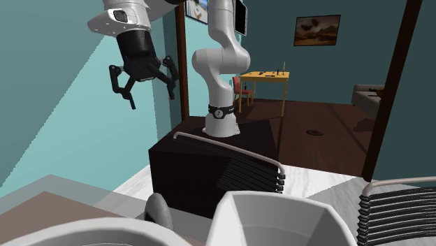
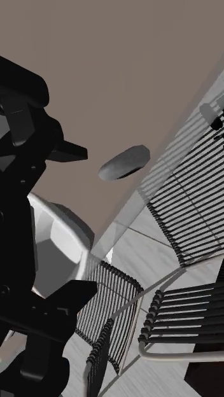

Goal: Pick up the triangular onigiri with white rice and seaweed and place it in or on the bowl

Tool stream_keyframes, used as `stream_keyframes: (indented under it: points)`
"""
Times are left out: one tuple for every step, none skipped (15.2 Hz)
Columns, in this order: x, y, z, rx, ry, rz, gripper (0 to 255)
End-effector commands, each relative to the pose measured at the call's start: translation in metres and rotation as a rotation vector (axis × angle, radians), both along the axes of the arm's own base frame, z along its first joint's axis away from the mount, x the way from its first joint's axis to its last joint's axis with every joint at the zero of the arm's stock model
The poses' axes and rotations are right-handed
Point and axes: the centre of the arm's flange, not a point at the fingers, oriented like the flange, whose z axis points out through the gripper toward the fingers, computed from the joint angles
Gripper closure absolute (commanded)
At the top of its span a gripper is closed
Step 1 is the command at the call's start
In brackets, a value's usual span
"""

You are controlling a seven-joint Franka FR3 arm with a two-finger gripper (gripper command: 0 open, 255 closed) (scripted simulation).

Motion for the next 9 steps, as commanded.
stream_keyframes:
  points:
    - [0.015, -0.004, -0.022, 0.012, -0.010, 0.062, 0]
    - [0.023, -0.006, -0.034, 0.018, -0.014, 0.090, 0]
    - [0.031, -0.007, -0.045, 0.025, -0.018, 0.118, 0]
    - [0.040, -0.008, -0.056, 0.031, -0.021, 0.146, 0]
    - [0.048, -0.009, -0.067, 0.038, -0.025, 0.174, 0]
    - [0.056, -0.009, -0.079, 0.044, -0.029, 0.202, 0]
    - [0.065, -0.010, -0.090, 0.051, -0.032, 0.231, 0]
    - [0.073, -0.009, -0.101, 0.057, -0.036, 0.259, 0]
    - [0.081, -0.009, -0.112, 0.064, -0.040, 0.287, 0]
